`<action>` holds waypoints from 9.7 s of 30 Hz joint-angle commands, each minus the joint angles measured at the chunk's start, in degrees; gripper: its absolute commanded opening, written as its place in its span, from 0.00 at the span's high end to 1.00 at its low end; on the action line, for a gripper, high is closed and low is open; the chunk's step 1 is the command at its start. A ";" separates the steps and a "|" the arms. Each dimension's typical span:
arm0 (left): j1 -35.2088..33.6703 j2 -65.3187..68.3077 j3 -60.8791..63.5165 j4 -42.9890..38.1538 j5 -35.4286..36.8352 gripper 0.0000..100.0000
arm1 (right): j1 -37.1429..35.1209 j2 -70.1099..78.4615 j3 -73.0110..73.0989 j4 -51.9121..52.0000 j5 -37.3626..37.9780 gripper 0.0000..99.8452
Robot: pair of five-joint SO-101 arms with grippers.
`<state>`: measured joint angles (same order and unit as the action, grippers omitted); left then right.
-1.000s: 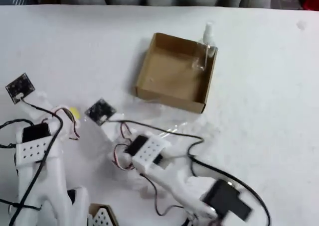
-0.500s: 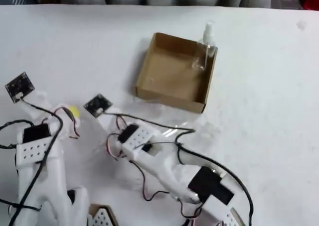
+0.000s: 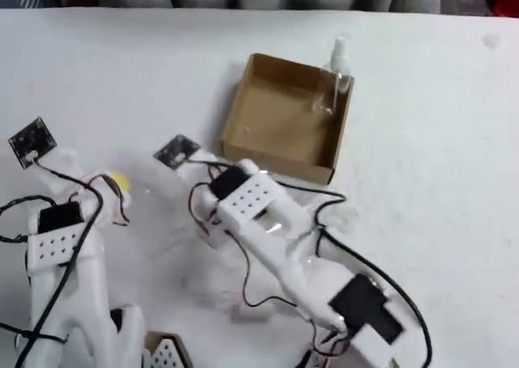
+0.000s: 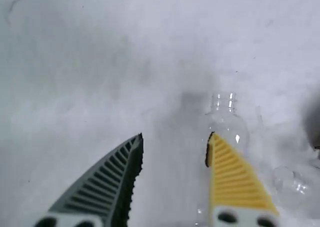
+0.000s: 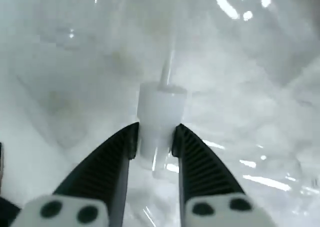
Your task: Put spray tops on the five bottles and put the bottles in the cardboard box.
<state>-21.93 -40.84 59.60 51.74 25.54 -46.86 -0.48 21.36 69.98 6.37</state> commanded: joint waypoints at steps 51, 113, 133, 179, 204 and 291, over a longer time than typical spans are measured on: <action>0.75 -1.27 5.45 -9.14 0.09 0.80 | 88.40 -9.98 5.71 -2.77 96.09 0.83; 1.98 -1.27 5.45 -9.05 0.09 0.80 | 90.24 -11.56 25.67 -15.69 -10.55 0.98; 1.98 -1.27 5.71 -8.97 0.09 0.80 | 77.93 16.48 -19.25 1.98 -29.89 0.98; 2.07 -1.27 5.71 -9.05 0.09 0.80 | 67.30 28.53 -23.38 1.36 -29.80 0.97; 15.25 18.95 -17.85 9.93 6.86 0.80 | 66.77 29.05 -25.67 4.79 -29.63 0.98; 16.13 47.16 -37.71 14.86 1.76 0.67 | 66.07 31.60 -26.99 4.88 -29.45 0.98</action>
<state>-6.20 6.73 20.92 70.55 24.31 20.84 30.73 -4.48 74.99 -23.25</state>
